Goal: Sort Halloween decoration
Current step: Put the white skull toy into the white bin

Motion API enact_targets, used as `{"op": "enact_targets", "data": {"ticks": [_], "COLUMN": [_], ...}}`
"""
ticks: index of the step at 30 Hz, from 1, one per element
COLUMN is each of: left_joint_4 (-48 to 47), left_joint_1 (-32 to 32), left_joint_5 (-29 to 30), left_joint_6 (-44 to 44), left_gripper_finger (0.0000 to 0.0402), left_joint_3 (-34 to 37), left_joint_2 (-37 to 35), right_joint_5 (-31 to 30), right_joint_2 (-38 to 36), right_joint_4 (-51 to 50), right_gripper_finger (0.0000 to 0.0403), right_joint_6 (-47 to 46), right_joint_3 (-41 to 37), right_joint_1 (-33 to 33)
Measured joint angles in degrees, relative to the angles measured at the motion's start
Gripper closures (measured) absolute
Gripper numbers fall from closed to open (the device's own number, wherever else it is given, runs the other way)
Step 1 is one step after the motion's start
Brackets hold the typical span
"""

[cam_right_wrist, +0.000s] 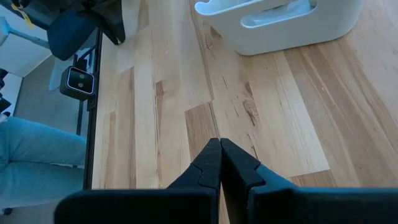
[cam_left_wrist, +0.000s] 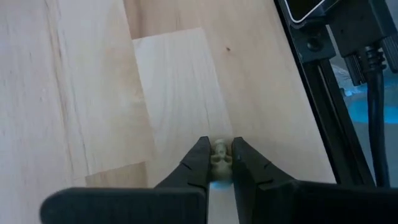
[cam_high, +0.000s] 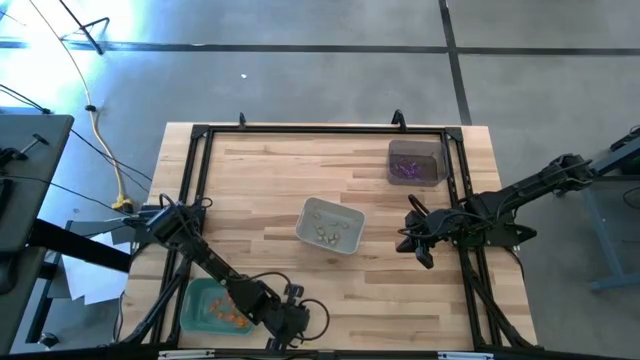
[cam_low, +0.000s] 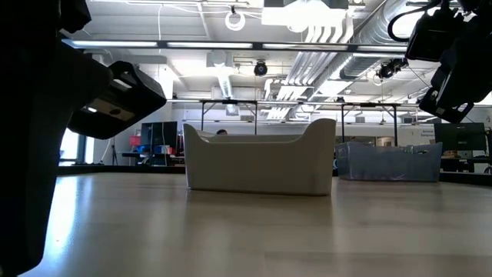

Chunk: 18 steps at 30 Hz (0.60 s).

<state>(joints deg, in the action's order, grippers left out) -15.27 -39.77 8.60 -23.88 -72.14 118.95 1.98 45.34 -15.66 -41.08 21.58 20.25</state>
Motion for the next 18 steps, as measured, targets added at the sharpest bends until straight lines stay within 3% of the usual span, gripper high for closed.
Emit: {"op": "enact_targets", "data": {"ticks": [18], "left_joint_4": [-4.3], "left_joint_1": [-0.4], "left_joint_5": [-0.8], "left_joint_6": [-4.5], "left_gripper_finger": [0.0385], "left_joint_3": [0.3], "left_joint_2": [-8.3], "right_joint_5": [0.0], "right_joint_2": [0.0], "right_joint_4": [-0.1], "right_gripper_finger": [0.0402], "right_joint_6": [0.0], "right_joint_3": [0.0], "right_joint_1": [0.0]}}
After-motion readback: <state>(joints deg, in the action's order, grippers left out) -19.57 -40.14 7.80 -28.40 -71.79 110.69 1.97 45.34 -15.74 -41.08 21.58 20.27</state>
